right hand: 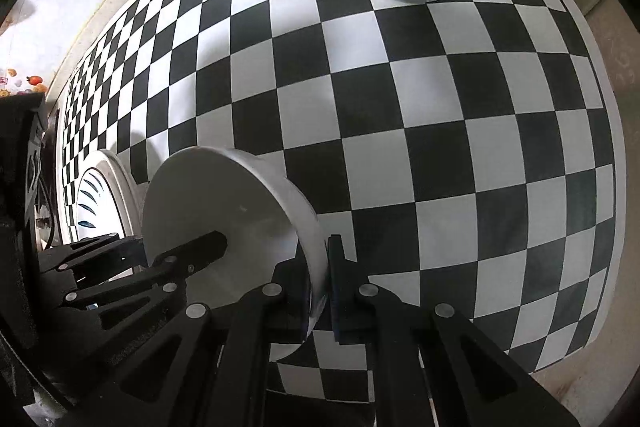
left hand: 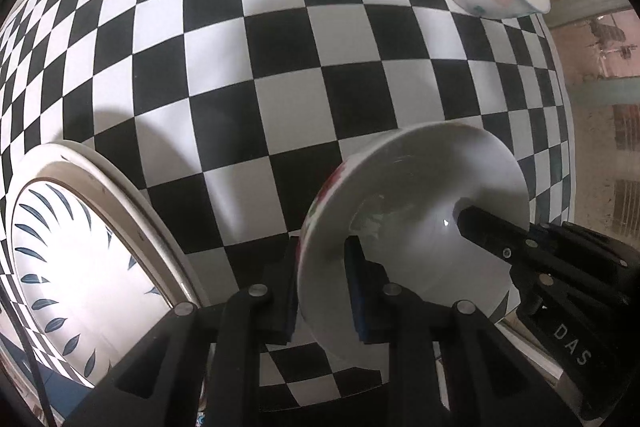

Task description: Organize plates and bowls

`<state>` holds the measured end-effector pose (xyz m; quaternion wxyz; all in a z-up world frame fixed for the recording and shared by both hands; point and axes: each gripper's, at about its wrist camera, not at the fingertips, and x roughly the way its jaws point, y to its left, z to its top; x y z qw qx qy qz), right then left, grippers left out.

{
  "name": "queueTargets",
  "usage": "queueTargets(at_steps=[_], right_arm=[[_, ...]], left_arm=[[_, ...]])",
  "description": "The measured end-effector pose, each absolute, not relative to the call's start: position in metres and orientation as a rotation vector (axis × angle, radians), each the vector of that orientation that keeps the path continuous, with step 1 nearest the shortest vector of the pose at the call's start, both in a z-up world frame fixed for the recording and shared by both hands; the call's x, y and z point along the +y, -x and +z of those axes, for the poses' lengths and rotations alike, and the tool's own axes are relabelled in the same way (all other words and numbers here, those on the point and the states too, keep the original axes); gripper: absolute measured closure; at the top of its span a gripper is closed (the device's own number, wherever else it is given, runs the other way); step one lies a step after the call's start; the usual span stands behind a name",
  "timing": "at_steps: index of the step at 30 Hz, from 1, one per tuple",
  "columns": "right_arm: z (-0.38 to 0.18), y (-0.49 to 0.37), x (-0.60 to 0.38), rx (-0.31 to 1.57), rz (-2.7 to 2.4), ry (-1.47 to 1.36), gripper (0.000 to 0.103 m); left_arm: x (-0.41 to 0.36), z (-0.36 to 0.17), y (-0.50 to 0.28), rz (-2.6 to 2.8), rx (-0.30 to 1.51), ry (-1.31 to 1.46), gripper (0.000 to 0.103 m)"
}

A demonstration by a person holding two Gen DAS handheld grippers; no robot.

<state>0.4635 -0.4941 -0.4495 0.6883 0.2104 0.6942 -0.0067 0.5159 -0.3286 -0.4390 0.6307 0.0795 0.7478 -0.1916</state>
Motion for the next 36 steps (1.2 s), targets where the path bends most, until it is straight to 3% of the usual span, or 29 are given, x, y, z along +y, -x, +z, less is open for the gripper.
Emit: queueTargets(at_steps=[10, 14, 16, 18, 20, 24, 30, 36], right_arm=[[-0.466, -0.466, -0.495, 1.582, -0.003, -0.499, 0.094], [-0.463, -0.464, -0.506, 1.617, 0.024, -0.542, 0.092], [-0.45, -0.461, -0.513, 1.607, 0.03, -0.546, 0.087], [-0.433, -0.46, -0.523, 1.584, 0.015, -0.523, 0.075], [-0.413, -0.463, -0.536, 1.536, -0.014, -0.511, 0.068], [-0.373, -0.491, -0.567, 1.403, -0.033, -0.562, 0.037], [-0.345, -0.588, -0.598, 1.294, -0.023, -0.509, 0.037], [-0.385, -0.694, -0.598, 1.372, 0.007, -0.494, 0.038]], left_arm=[[-0.331, -0.441, -0.511, -0.436, 1.732, -0.198, 0.084], [-0.318, -0.415, -0.506, -0.446, 1.744, -0.155, 0.084], [-0.315, -0.391, -0.505, -0.459, 1.704, -0.154, 0.083], [-0.314, -0.365, -0.51, -0.471, 1.641, -0.16, 0.079], [-0.316, -0.344, -0.522, -0.467, 1.574, -0.151, 0.069], [-0.322, -0.327, -0.563, -0.459, 1.487, -0.117, 0.061], [-0.332, -0.352, -0.665, -0.427, 1.522, 0.023, 0.061], [-0.347, -0.394, -0.736, -0.383, 1.597, 0.108, 0.061]])
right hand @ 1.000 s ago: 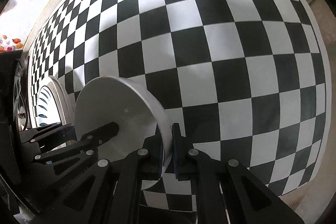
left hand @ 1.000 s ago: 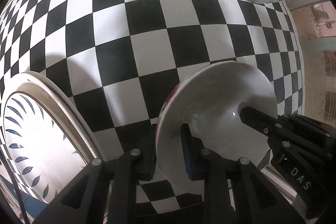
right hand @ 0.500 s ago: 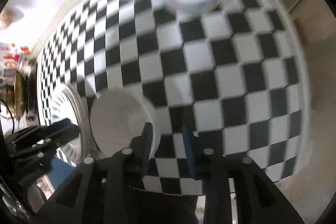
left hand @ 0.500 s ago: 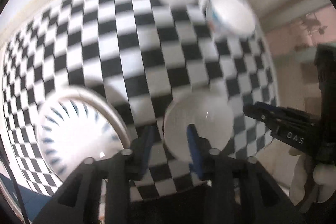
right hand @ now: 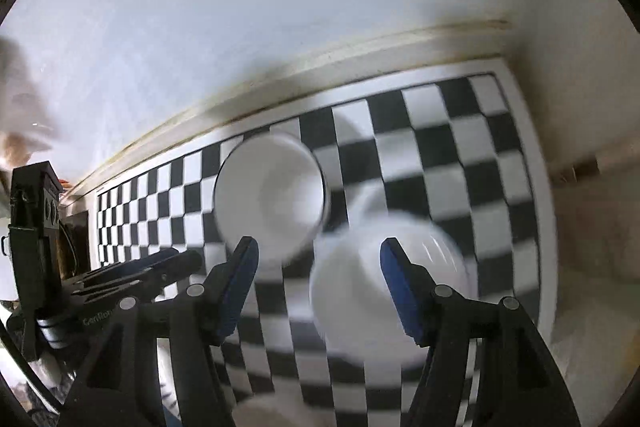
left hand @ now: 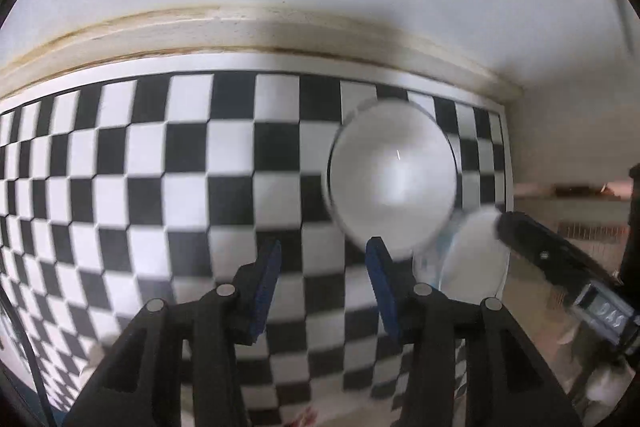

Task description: Organize plates and bowls

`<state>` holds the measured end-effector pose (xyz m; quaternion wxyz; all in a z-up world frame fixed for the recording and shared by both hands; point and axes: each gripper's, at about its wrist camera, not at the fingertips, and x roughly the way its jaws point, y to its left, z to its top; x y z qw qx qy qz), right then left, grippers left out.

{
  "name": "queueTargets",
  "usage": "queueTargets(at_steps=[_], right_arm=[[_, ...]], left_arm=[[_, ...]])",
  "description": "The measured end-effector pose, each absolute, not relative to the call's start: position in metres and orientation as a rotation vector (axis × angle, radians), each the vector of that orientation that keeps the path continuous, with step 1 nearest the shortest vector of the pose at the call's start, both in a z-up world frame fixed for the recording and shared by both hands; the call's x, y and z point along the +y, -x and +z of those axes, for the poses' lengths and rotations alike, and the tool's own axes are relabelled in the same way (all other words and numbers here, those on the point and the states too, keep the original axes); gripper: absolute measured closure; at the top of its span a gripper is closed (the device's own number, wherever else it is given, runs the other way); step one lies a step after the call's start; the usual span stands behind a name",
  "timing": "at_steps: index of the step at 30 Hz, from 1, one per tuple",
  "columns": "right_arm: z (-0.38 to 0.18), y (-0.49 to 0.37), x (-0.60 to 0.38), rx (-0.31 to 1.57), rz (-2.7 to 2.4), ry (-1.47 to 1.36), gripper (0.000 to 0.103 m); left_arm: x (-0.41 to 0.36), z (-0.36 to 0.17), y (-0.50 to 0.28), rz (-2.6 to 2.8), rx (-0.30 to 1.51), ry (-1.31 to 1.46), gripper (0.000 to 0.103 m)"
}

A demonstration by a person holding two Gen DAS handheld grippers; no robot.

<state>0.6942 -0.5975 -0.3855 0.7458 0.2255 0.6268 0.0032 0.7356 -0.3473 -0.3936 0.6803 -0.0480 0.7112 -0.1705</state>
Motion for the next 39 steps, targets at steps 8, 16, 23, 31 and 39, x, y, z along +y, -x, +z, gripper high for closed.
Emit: queueTargets(at_steps=[8, 16, 23, 31, 39], right_arm=[[-0.451, -0.763, -0.597, 1.512, 0.023, -0.463, 0.045], [-0.477, -0.765, -0.594, 1.556, 0.043, -0.459, 0.074], [-0.481, -0.757, -0.588, 1.56, 0.048, -0.466, 0.095], [-0.467, -0.746, -0.575, 1.547, 0.053, -0.495, 0.096], [-0.429, -0.729, -0.567, 1.504, 0.064, -0.484, 0.096]], left_arm=[[-0.371, -0.431, -0.762, -0.386, 1.684, 0.096, 0.064], [-0.377, -0.447, -0.755, -0.384, 1.697, 0.072, 0.081], [-0.383, -0.441, -0.745, -0.378, 1.685, 0.054, 0.089], [-0.388, -0.418, -0.744, -0.378, 1.632, 0.028, 0.089], [-0.382, -0.378, -0.734, -0.396, 1.569, 0.008, 0.089]])
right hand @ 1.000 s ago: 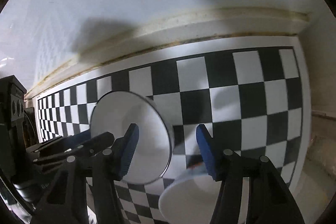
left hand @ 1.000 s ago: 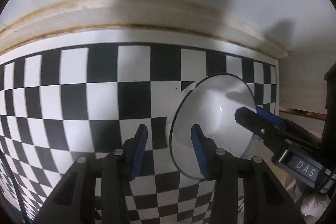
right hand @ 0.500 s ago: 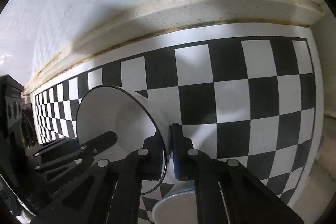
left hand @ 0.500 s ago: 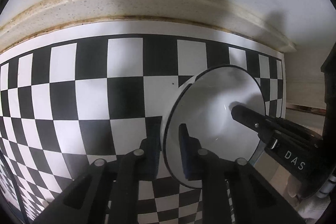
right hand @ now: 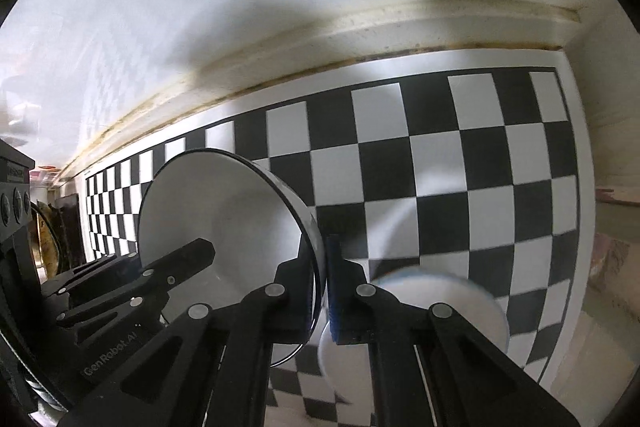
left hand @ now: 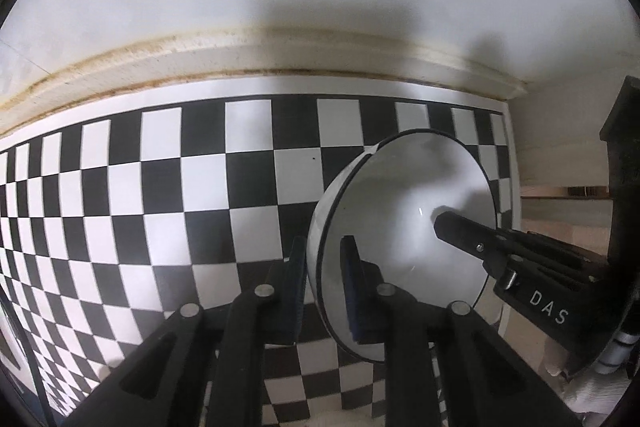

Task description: Organize plates and bowls

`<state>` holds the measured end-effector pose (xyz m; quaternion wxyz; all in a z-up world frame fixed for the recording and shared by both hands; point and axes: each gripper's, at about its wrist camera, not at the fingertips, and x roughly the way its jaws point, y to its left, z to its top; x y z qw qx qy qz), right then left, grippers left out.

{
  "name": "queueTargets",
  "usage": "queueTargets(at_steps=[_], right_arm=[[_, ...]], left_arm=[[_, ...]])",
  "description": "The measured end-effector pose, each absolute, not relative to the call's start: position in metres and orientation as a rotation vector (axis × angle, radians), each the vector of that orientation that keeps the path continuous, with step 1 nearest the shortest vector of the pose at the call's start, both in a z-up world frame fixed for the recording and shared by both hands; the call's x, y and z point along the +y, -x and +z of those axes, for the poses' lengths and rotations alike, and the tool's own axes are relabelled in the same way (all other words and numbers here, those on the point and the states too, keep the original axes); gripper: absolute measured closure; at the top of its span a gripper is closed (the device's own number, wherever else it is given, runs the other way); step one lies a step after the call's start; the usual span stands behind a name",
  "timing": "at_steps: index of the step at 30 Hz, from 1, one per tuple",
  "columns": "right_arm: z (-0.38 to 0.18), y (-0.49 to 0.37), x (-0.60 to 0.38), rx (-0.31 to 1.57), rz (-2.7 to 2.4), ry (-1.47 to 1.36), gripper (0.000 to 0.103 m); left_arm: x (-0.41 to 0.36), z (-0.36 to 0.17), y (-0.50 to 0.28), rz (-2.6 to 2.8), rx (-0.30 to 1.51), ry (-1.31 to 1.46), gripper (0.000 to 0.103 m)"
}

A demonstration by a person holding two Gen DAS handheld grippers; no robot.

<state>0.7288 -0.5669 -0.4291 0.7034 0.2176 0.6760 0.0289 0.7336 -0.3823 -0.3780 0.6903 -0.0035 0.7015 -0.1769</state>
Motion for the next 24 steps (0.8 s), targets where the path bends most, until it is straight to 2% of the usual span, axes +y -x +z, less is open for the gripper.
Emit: queueTargets(at_steps=[17, 24], right_arm=[[-0.332, -0.618, -0.538, 1.404, 0.077, -0.526, 0.096], [-0.33, -0.557, -0.51, 1.406, 0.097, -0.527, 0.096]], left_arm=[[-0.342, -0.295, -0.645, -0.486, 1.497, -0.026, 0.089], [-0.317, -0.293, -0.6, -0.51, 1.51, -0.05, 0.089]])
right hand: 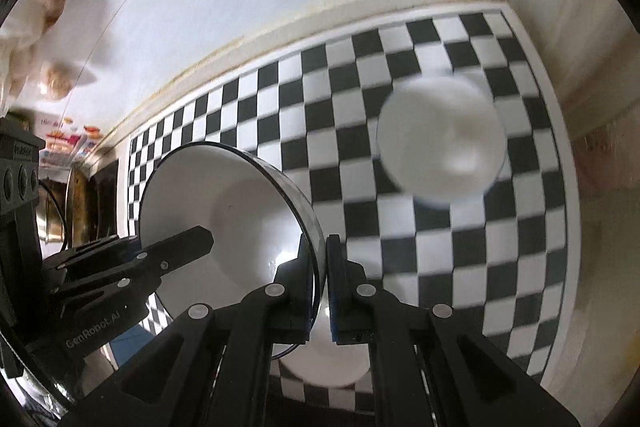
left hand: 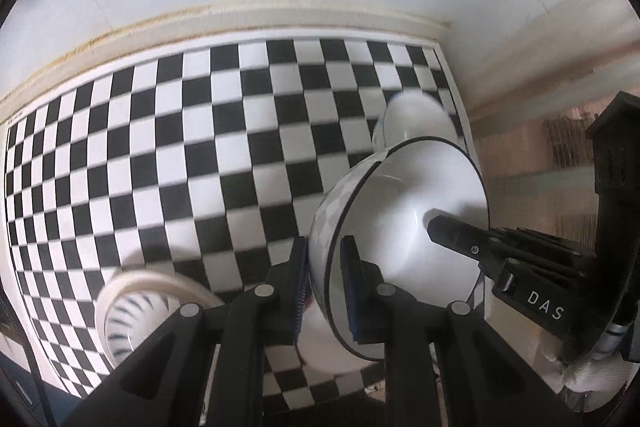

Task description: Organize plates and bowls

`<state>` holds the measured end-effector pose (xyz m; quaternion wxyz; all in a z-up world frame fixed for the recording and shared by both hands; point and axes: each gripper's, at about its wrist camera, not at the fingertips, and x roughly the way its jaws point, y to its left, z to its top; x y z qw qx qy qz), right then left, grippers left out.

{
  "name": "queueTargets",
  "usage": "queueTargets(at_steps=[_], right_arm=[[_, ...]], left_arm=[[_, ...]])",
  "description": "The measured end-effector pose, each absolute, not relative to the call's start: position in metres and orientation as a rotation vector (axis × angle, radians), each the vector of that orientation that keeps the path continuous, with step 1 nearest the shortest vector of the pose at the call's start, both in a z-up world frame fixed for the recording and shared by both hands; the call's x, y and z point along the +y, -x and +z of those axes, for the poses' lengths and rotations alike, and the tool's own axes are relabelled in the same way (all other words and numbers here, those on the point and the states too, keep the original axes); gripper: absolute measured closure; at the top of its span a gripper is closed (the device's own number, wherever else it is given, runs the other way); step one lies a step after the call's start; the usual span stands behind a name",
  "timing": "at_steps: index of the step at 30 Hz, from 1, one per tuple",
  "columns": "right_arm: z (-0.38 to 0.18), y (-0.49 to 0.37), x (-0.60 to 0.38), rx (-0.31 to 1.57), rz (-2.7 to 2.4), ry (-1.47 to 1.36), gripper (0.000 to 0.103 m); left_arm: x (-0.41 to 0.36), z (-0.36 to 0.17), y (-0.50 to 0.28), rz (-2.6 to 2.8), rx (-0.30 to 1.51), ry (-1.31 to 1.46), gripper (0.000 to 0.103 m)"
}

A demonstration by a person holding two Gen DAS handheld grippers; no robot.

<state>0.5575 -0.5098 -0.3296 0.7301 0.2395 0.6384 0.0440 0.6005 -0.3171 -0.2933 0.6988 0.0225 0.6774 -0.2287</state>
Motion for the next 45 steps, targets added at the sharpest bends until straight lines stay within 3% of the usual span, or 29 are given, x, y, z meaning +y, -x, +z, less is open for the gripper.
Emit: queueTargets(at_steps=[21, 33, 45], right_arm=[[-0.419, -0.451, -0.496, 1.572, 0.037, -0.552, 0.096], [-0.418, -0.452, -0.49, 1.574, -0.008, -0.476, 0.096], [-0.42, -0.451, -0.485, 1.587, -0.025, -0.477, 0.095]], left_arm=[[-0.316, -0.375, -0.517, -0.505, 1.663, -0.181, 0.089], [-0.33, -0.389, -0.502, -0.485, 1.632, -0.29, 0.089], [-0.322, -0.395, -0.504, -0.501, 1.68, -0.206, 0.089]])
